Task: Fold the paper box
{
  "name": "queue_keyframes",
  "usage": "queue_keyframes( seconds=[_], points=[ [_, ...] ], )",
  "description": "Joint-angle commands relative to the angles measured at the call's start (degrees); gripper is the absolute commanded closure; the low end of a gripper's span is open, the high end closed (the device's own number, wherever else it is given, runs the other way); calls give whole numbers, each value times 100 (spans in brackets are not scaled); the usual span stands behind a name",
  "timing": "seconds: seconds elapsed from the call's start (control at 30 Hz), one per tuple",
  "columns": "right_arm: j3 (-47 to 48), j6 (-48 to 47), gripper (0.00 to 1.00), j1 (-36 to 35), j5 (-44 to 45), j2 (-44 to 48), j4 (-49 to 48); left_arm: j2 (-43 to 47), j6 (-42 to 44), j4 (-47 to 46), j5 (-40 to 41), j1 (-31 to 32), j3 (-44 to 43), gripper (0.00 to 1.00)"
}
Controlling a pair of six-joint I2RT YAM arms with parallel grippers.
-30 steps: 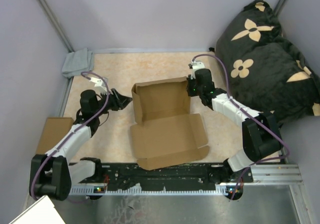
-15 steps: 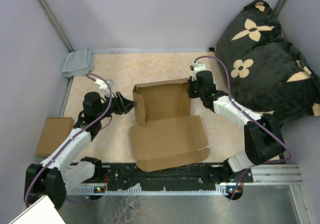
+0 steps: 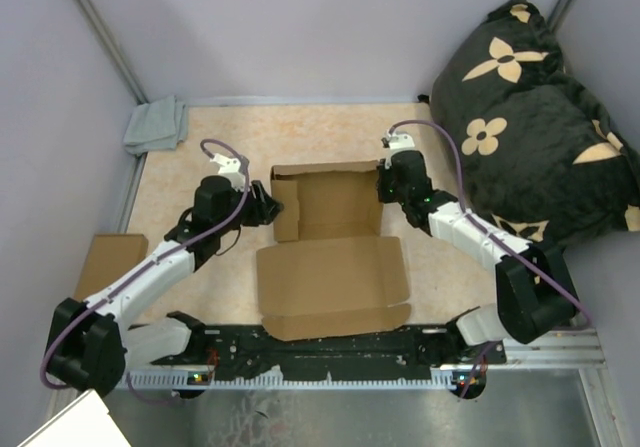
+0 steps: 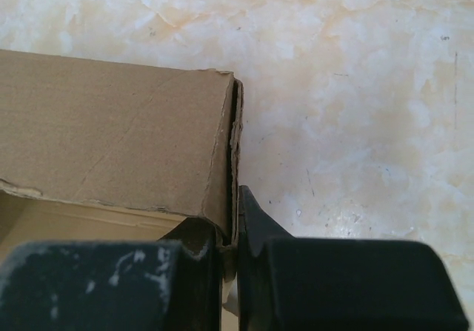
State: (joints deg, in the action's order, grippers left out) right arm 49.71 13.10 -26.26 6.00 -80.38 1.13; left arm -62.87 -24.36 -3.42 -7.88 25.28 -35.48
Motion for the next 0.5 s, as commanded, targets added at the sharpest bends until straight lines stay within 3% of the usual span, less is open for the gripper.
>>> queue_keyframes(
  seconds=[0.0,0.2,0.47],
  points=[
    [-119,42,100,-170,312,281,-49,-258,46,588,1163,188,-524,46],
    [-375,151,100,-287,529,586,-248,-659,-196,1106,2093,480,-938,48],
    [-655,284,100,-414,456,786,-538,-1196,-260,963,2591,870,-1094,55]
  ],
)
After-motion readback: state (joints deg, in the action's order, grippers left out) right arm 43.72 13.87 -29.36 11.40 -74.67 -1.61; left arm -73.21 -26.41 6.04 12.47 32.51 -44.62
